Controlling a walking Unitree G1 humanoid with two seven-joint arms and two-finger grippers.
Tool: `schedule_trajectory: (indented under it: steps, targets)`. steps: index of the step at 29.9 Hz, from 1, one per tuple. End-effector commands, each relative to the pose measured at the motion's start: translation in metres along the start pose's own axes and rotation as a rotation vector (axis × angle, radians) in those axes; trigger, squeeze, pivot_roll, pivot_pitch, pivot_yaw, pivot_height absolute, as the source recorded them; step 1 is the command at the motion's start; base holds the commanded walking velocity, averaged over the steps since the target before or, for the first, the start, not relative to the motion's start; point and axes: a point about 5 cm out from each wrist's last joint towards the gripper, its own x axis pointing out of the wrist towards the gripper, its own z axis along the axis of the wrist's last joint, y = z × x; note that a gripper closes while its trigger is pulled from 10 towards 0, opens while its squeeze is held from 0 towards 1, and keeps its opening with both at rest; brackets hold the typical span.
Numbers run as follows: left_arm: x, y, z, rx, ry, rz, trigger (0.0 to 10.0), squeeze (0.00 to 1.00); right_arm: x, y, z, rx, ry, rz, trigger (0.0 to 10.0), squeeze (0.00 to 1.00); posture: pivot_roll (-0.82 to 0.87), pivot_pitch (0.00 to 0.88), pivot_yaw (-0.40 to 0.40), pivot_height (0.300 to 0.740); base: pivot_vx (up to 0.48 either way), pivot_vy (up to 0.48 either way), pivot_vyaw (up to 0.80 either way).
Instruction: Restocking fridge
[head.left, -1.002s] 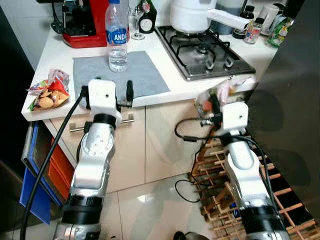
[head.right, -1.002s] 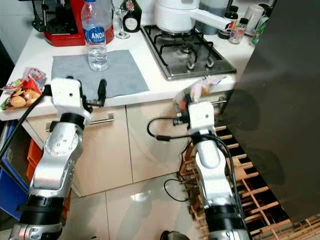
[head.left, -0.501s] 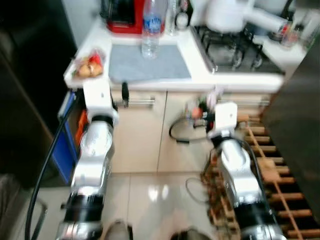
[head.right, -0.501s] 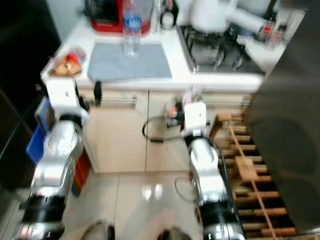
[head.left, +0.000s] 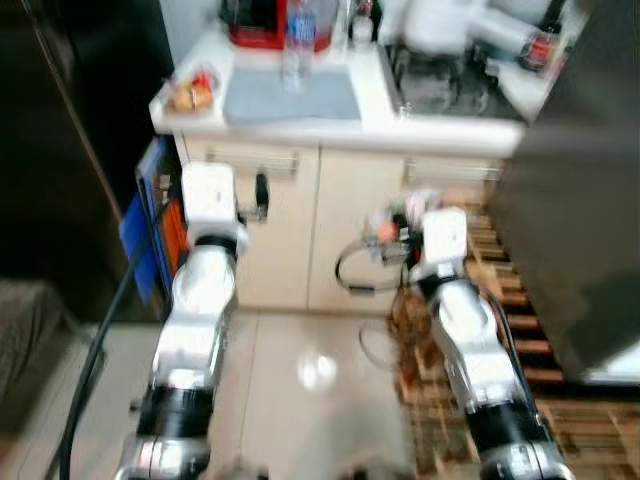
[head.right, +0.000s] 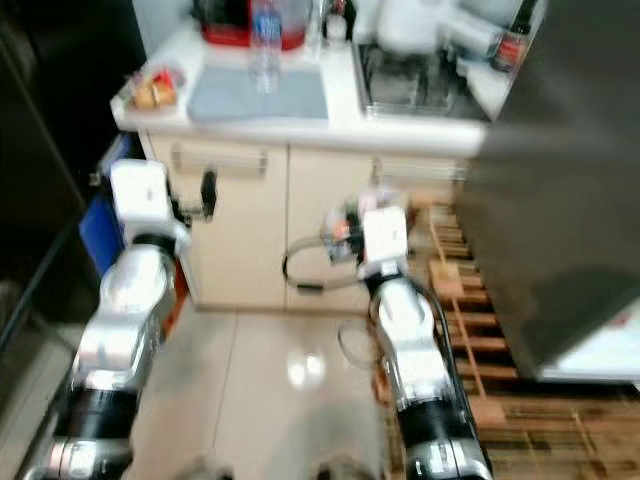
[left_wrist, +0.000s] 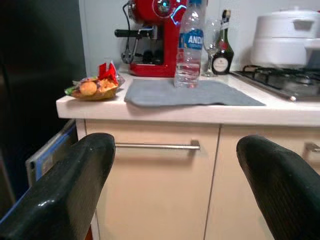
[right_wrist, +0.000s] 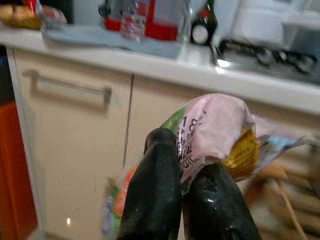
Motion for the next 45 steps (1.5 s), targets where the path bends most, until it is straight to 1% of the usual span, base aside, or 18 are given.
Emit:
schedule_trajectory:
  steps: [1,12,15,16,18,20,23,25,30,41,45]
  targets:
    - [0.002,0.001,0.003,0.002,-0.012,0.001,10.0,0.0,0.003,0.0,0.008,0.008,-0.038,0.004,0.0,0.0,-0.06,0.0,-0.037,0.74,-0.259,-0.262,0.0]
    - [0.002,0.001,0.001,0.004,-0.012,-0.008,10.0,0.0,0.0,-0.002,0.001,0.007,-0.021,0.013,0.0,0.0,-0.07,0.0,-0.03,0.74,-0.267,-0.264,0.0]
    - [0.003,0.001,0.001,-0.004,-0.017,-0.01,10.0,0.0,-0.002,-0.004,-0.002,0.006,-0.013,0.012,0.0,0.0,-0.07,0.0,-0.03,0.74,0.0,0.0,0.0]
    - [0.003,0.0,0.001,0.001,-0.015,-0.014,10.0,0.0,-0.002,-0.004,-0.003,0.006,-0.01,0.012,0.0,0.0,-0.07,0.0,-0.03,0.74,0.0,0.0,0.0]
    - [0.003,-0.001,0.003,-0.035,-0.023,-0.03,10.0,0.0,-0.005,-0.006,-0.005,0.006,-0.003,0.008,0.0,0.0,-0.08,0.0,-0.029,0.74,0.0,0.0,0.0]
    - [0.003,-0.004,0.007,-0.031,-0.044,-0.064,10.0,0.0,-0.008,-0.009,-0.008,0.007,0.005,0.001,0.0,0.0,-0.08,0.0,-0.027,0.74,0.0,0.0,0.0]
    - [0.002,-0.01,0.009,-0.046,-0.057,-0.104,10.0,0.0,-0.012,-0.014,-0.012,0.008,0.021,-0.019,0.0,0.0,-0.08,0.0,-0.027,0.74,0.0,-0.443,0.0]
    - [0.002,-0.011,0.008,-0.039,-0.055,-0.11,10.0,0.0,-0.015,-0.018,-0.014,0.009,0.029,-0.032,0.0,0.0,-0.09,0.0,-0.022,0.74,0.0,-0.45,0.0]
    - [0.003,-0.013,0.007,-0.052,-0.053,-0.123,10.0,0.0,-0.02,-0.027,-0.018,0.007,0.042,-0.067,0.0,0.0,-0.11,0.0,-0.016,0.74,0.0,-0.437,0.0]
    - [0.006,-0.016,0.008,-0.06,-0.061,-0.137,10.0,0.0,-0.025,-0.032,-0.021,-0.007,0.057,-0.078,0.0,0.0,-0.12,0.0,-0.016,0.74,0.0,-0.425,0.0]
    - [0.007,-0.015,0.006,-0.051,-0.055,-0.131,10.0,0.0,-0.025,-0.032,-0.021,-0.008,0.055,-0.08,0.0,0.0,-0.12,0.0,-0.016,0.74,0.249,-0.407,0.0]
